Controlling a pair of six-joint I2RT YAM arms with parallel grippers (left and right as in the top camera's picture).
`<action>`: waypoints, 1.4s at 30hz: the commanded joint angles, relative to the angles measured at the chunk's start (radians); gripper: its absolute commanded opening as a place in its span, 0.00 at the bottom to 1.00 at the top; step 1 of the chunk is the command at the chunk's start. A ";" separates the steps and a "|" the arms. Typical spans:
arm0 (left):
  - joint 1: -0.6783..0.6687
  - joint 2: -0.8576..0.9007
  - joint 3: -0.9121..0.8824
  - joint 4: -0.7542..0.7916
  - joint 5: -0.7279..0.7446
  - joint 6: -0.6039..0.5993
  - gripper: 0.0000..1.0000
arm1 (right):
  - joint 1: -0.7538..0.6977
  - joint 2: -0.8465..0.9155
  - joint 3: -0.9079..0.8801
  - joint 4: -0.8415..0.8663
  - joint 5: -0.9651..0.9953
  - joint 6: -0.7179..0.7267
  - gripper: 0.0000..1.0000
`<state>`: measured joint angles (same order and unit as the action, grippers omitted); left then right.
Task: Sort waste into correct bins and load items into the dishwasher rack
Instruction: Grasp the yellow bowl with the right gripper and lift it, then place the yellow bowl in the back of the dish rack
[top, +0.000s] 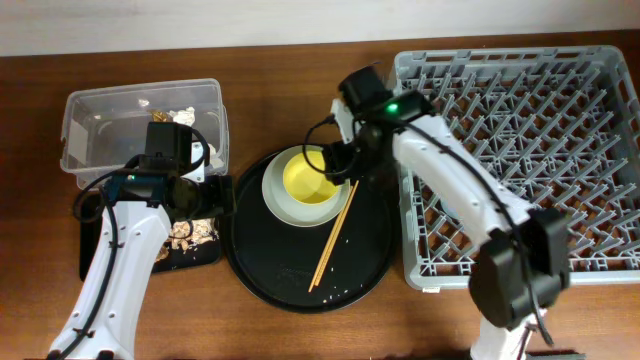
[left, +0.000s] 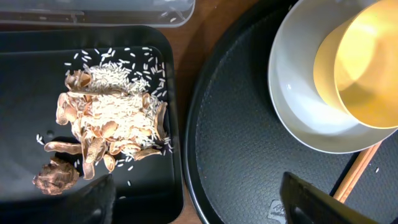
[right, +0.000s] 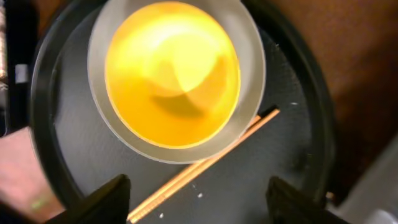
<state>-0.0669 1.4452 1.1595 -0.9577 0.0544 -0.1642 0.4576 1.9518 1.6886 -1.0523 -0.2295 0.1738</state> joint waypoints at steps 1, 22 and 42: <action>0.005 -0.015 0.003 -0.002 -0.006 -0.007 0.87 | 0.022 0.068 0.011 0.034 0.033 0.125 0.59; 0.005 -0.015 0.003 -0.005 -0.006 -0.007 0.87 | 0.035 0.204 0.005 0.031 0.110 0.341 0.05; 0.005 -0.015 0.003 -0.005 -0.006 -0.007 0.87 | -0.103 -0.229 0.135 0.027 0.739 0.106 0.04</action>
<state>-0.0666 1.4452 1.1595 -0.9615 0.0540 -0.1654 0.3969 1.7458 1.8145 -1.0454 0.2893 0.4034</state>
